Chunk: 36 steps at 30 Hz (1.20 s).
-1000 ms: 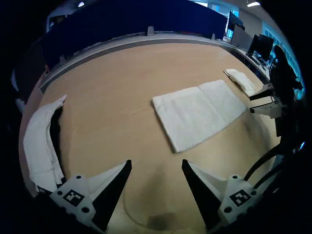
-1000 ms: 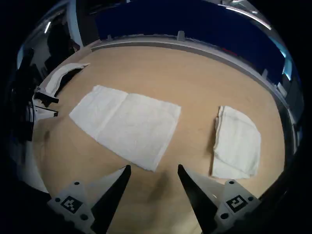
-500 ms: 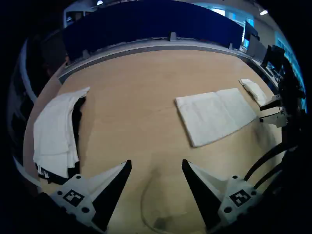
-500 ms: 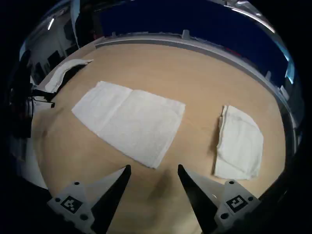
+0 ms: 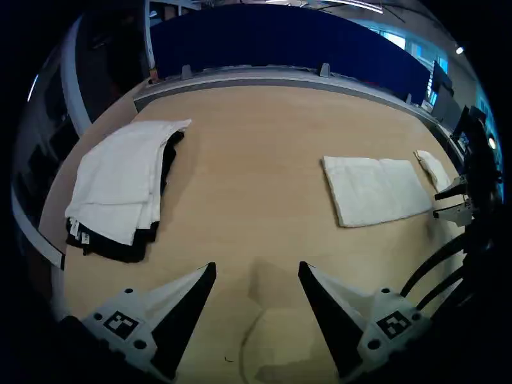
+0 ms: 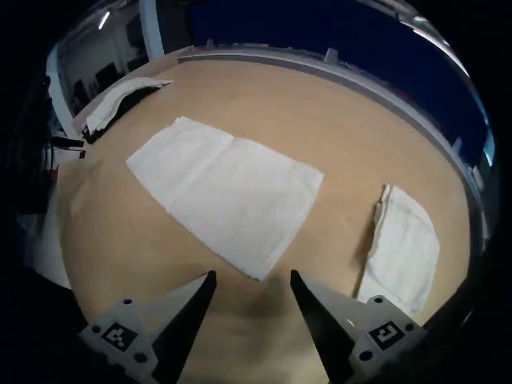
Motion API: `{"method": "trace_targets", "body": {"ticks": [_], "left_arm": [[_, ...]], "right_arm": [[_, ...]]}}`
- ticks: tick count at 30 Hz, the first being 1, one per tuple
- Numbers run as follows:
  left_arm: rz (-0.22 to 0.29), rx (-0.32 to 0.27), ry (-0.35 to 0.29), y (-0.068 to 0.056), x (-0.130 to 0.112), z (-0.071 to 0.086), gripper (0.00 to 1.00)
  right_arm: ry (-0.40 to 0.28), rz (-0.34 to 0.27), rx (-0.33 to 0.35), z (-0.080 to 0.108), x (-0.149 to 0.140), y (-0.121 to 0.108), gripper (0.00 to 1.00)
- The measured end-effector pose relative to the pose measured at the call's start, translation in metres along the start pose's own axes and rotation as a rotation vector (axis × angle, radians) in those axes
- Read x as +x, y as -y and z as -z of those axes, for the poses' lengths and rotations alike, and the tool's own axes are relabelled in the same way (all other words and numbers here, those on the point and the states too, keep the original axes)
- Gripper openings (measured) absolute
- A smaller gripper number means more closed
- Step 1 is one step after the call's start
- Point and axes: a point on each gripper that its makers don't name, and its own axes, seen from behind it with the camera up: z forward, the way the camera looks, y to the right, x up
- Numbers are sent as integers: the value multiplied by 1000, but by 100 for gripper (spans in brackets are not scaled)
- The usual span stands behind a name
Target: Fold towel
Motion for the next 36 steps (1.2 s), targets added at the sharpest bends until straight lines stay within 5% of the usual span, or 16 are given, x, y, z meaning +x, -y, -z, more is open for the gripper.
{"method": "trace_targets", "body": {"ticks": [5, 14, 28, 36], "left_arm": [[-1, 1, -5, 3, 2, 5, 96], [5, 5, -1, 7, -1, 5, 96], [6, 11, 6, 12, -7, 5, 96], [2, 12, 7, 13, -7, 4, 96]], "right_arm": [[13, 19, 10, -4, -1, 1, 84], [31, 9, 10, -13, -7, -3, 46], [30, -4, 5, -14, -6, -10, 8], [30, 20, -16, -13, -7, -9, 2]]}}
